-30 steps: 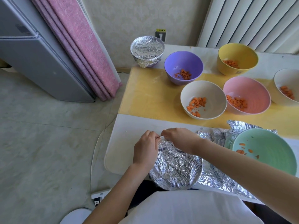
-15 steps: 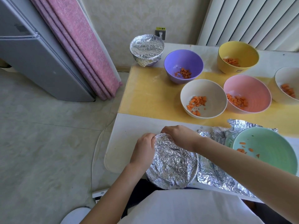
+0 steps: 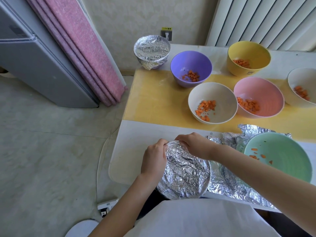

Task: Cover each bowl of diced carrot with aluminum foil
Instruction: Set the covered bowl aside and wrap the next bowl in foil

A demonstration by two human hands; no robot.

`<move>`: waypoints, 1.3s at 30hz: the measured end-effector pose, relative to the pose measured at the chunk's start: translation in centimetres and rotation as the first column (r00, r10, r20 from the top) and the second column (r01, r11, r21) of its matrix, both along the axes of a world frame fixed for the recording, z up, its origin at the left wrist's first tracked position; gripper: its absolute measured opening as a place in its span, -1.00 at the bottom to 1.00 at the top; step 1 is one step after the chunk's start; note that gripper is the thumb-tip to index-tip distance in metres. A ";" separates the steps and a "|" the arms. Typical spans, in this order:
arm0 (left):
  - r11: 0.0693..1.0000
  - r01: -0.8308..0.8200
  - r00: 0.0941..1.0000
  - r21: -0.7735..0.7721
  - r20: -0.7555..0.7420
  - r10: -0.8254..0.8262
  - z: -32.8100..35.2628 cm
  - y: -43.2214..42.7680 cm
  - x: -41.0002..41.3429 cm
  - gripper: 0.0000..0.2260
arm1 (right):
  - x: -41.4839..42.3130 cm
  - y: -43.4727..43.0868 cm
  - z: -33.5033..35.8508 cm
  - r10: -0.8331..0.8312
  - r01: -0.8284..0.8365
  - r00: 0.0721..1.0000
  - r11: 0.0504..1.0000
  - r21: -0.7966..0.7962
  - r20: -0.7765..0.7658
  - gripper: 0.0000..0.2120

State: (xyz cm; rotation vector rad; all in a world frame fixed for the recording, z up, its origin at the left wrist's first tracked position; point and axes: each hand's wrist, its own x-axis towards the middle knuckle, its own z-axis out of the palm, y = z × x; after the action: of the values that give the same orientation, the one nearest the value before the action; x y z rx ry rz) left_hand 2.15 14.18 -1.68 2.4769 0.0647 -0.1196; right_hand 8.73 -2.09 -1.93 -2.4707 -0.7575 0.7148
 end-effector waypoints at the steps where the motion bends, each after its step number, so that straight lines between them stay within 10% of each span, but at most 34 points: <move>1: 1.000 -0.008 1.000 -0.001 0.008 0.008 0.1 0.0 -0.1 -0.85 | 0.1 0.1 0.2 0.007 -0.007 1.000 1.000 -0.006 -0.004 -0.69; 14: 1.000 -0.006 1.000 -0.026 0.030 0.007 -0.4 -0.1 0.2 -0.97 | 0.4 2.3 1.2 0.134 -0.120 0.990 0.966 -0.230 0.045 -0.66; 39: 0.992 -0.024 0.993 -0.126 0.111 0.038 -0.4 -1.0 -0.5 -0.90 | -0.7 0.2 -0.4 -0.025 0.002 0.980 0.993 0.114 0.199 -0.73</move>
State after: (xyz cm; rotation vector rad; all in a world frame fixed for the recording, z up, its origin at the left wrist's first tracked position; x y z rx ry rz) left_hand 1.62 13.23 -2.05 2.3517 0.0455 0.0301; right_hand 8.02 -1.86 -2.29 -2.4653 -0.8290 0.4089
